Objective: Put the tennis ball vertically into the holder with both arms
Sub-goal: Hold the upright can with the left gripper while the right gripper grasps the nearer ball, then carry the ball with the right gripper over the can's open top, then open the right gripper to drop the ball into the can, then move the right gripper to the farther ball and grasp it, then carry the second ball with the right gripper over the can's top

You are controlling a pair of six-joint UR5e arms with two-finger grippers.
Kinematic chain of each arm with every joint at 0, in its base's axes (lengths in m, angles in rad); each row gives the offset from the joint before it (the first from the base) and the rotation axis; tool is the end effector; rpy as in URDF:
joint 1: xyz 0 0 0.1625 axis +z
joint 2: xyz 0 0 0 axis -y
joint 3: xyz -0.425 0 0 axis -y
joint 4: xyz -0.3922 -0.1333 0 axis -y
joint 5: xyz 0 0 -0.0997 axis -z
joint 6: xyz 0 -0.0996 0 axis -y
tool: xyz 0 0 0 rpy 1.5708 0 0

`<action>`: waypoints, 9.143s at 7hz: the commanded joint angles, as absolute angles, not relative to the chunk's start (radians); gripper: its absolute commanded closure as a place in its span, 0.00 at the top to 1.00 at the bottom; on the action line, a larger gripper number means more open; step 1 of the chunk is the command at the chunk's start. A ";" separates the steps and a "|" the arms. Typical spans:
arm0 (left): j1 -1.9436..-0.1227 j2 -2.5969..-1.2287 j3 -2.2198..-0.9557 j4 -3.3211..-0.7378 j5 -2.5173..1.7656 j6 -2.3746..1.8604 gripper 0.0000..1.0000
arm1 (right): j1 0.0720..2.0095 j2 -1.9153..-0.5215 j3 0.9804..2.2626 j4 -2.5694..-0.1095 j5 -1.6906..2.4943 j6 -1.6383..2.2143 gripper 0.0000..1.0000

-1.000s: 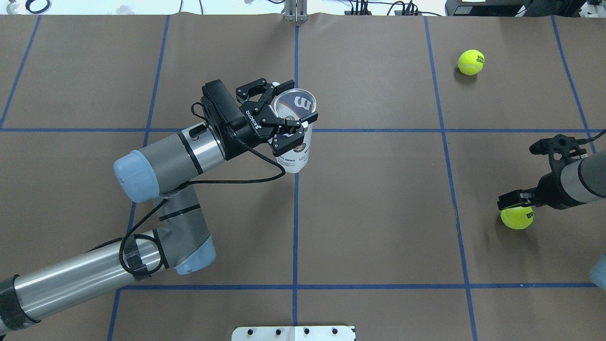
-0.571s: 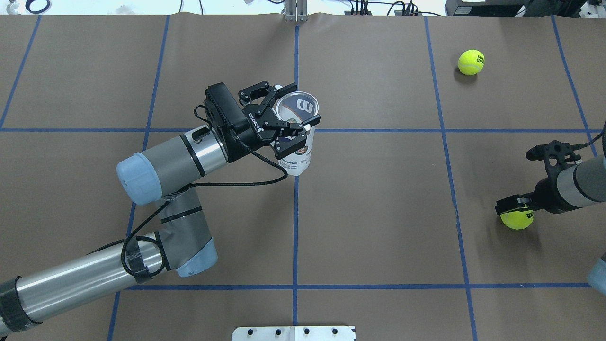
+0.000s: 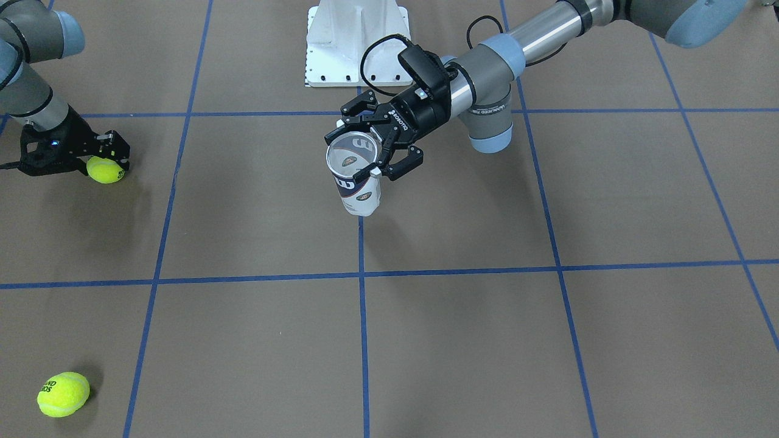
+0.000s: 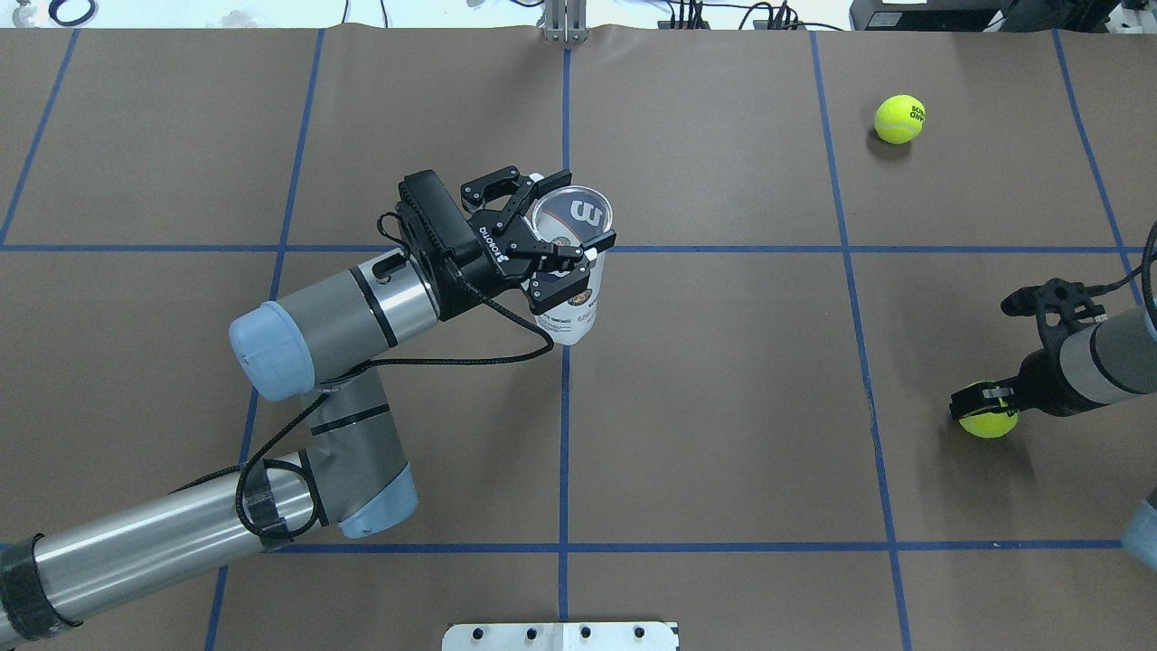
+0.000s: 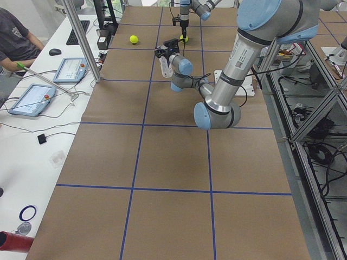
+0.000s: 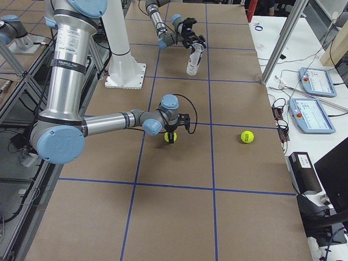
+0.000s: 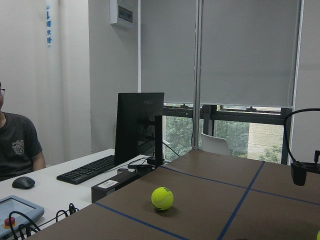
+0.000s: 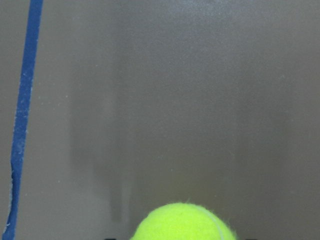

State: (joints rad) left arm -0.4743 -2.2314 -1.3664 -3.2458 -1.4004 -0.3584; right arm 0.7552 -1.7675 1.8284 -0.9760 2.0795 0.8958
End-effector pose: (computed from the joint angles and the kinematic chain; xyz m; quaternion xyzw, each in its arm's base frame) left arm 0.5034 -0.4273 0.1887 0.6786 0.5490 0.1045 0.4766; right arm -0.2626 -0.3637 0.5636 0.0245 -0.3915 -0.0442 0.9188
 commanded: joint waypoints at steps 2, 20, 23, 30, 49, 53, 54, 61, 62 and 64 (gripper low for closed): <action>-0.418 -2.240 -1.271 -3.415 -1.283 -0.359 0.78 | 0.756 -1.753 1.844 -0.976 2.089 0.897 0.00; -0.345 -2.237 -1.232 -3.465 -1.267 -0.284 0.86 | 0.709 -0.862 1.933 -1.615 2.063 1.322 0.00; -0.337 -2.237 -1.232 -3.468 -1.261 -0.287 0.92 | 0.675 -0.847 1.922 -1.617 2.036 1.322 0.00; -0.330 -2.238 -1.233 -3.470 -1.261 -0.288 0.94 | 0.589 -0.845 1.924 -1.621 1.953 1.364 0.71; -0.328 -2.238 -1.238 -3.470 -1.261 -0.293 0.95 | 1.051 -0.890 0.901 -0.967 1.812 1.011 0.99; -0.328 -2.238 -1.238 -3.470 -1.261 -0.293 0.95 | 1.028 -0.897 0.859 -0.923 1.789 0.999 0.31; -0.328 -2.238 -1.238 -3.470 -1.261 -0.293 0.95 | 1.028 -0.899 0.859 -0.923 1.792 0.994 0.00; -0.324 -2.246 -1.236 -3.468 -1.261 -0.293 0.95 | 0.757 -0.913 1.950 -1.683 2.054 1.463 0.00; -0.324 -2.246 -1.235 -3.468 -1.261 -0.293 0.95 | 0.714 -0.878 1.950 -1.684 2.056 1.509 0.00; -0.321 -2.246 -1.235 -3.468 -1.261 -0.293 0.95 | 0.661 -0.835 1.928 -1.686 2.051 1.511 0.00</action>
State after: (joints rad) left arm -0.3220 -2.2458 -1.2351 -3.4683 -1.2602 -0.2930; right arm 0.6950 -0.8620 1.9389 -1.6839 2.0524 1.5020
